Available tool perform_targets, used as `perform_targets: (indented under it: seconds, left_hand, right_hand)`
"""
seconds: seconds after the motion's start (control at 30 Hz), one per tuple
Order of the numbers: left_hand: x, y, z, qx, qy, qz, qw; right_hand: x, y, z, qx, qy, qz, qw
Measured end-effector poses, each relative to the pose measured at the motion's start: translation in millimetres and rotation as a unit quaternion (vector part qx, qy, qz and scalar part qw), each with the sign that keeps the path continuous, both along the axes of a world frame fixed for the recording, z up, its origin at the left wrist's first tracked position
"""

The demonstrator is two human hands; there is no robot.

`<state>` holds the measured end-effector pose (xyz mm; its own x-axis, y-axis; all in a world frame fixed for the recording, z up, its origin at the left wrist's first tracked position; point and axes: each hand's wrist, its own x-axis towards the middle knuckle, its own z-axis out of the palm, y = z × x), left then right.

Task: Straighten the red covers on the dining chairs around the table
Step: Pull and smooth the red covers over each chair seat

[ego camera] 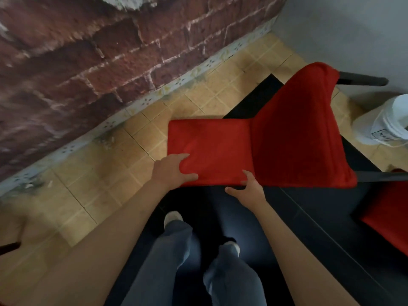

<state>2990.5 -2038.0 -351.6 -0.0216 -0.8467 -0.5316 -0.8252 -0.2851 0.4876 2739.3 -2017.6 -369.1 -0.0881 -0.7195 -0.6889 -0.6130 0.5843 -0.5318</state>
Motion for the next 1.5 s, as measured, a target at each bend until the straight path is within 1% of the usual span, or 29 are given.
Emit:
perform_targets:
  seconds: [0.13,0.3,0.37,0.47,0.57,0.67,0.83,0.97,1.1,1.17,1.23,1.37,1.5]
  left_hand:
    - [-23.7,-9.3,-75.1,-0.003,0.007,0.037,0.999]
    - [-57.2,2.4,-196.0,0.040,-0.009,0.077,0.996]
    - [-67.2,6.4,-244.7,0.057,-0.012,0.088,0.994]
    - [-78.5,9.9,-311.1,0.062,0.006,0.141,0.988]
    - [-89.2,10.5,-365.6,0.059,0.009,0.184,0.981]
    - [-97.6,9.2,-405.6,0.041,0.015,0.226,0.973]
    - [-110.4,21.5,-444.0,0.018,0.009,0.292,0.956]
    - [-126.4,37.1,-464.0,-0.001,0.002,0.351,0.936]
    - [-145.7,39.2,-479.7,0.008,0.045,0.441,0.896]
    - [-152.5,34.7,-485.5,0.013,0.069,0.484,0.872]
    - [-156.6,28.7,-490.6,0.011,0.095,0.506,0.857]
    - [-159.7,18.7,-499.8,0.001,0.121,0.519,0.846]
    - [-161.2,11.7,-504.8,-0.005,0.121,0.544,0.831]
  right_hand:
    - [-12.6,-18.0,-75.8,0.011,-0.007,0.002,1.000]
    - [-35.1,-26.5,-191.7,0.028,-0.009,-0.013,0.999]
    - [-43.1,-29.6,-237.0,0.032,0.003,-0.025,0.999]
    - [-52.0,-35.4,-297.9,0.029,0.029,-0.030,0.999]
    - [-60.1,-41.7,-348.7,0.017,0.044,-0.032,0.998]
    - [-66.0,-44.6,-385.8,0.010,0.052,-0.037,0.998]
    - [-67.5,-35.3,-417.9,-0.028,0.073,-0.062,0.995]
    - [-64.8,-25.6,-429.9,-0.041,0.113,-0.115,0.986]
    - [-66.0,-29.6,-445.2,-0.009,0.119,-0.186,0.975]
    - [-67.2,-33.8,-454.8,0.007,0.101,-0.214,0.972]
    - [-67.2,-37.7,-465.4,0.012,0.071,-0.241,0.968]
    - [-64.9,-41.0,-486.2,-0.020,0.010,-0.290,0.957]
    - [-62.4,-43.0,-495.0,-0.045,-0.032,-0.356,0.933]
